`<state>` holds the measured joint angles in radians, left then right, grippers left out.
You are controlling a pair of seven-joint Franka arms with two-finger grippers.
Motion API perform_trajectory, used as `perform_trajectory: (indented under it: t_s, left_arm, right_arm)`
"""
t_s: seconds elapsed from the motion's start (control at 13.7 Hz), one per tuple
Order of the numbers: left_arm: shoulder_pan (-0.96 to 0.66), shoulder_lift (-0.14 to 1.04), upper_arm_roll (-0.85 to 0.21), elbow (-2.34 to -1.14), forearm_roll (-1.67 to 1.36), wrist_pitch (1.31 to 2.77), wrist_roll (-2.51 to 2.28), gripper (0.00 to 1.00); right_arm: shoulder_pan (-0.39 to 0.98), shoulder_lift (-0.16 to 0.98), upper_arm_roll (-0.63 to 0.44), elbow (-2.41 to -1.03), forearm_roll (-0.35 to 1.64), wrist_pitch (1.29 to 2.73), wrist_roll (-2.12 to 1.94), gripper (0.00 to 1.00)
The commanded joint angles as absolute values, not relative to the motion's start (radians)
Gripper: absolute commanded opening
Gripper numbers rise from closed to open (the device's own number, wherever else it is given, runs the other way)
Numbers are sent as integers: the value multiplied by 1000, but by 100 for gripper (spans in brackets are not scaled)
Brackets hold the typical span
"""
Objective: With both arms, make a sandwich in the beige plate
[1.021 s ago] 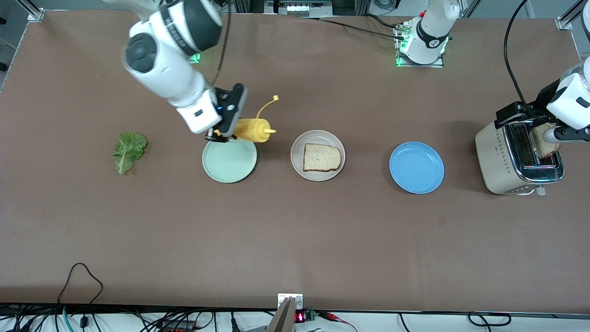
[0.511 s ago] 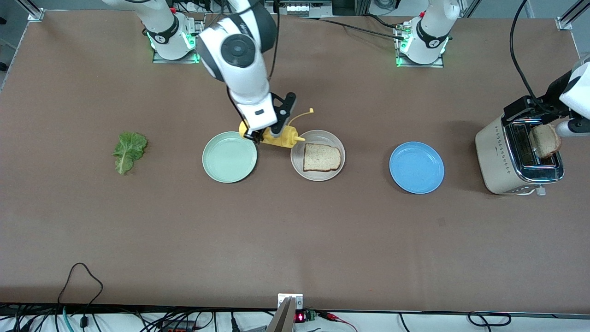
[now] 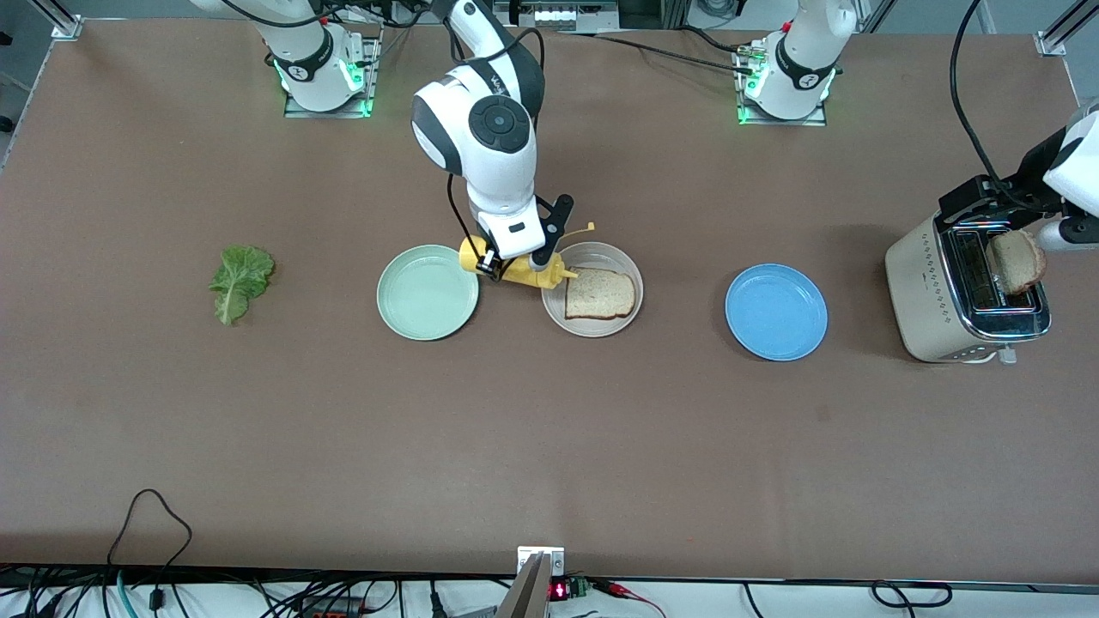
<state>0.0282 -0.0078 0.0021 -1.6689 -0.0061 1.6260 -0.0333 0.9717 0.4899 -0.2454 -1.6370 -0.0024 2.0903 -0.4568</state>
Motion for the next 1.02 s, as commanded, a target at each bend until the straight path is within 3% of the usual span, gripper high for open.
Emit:
perform_trajectory:
  t_s: [0.0, 0.36, 0.58, 0.95]
  left_arm:
    - [32, 8, 6, -1657, 2, 1615, -12, 100]
    - [32, 15, 3, -1631, -6, 1629, -14, 100]
    - [32, 15, 6, -1637, -32, 1647, -14, 100]
    - [32, 12, 8, -1640, -29, 1644, -14, 100]
  right_arm:
    - [992, 503, -256, -1611, -29, 2075, -434, 2]
    - [976, 486, -268, -1611, -24, 2060, -449, 2]
    - [892, 379, -267, -1624, -2, 1959, -543, 2]
    - [633, 192, -267, -1742, 245, 1861, -998, 3]
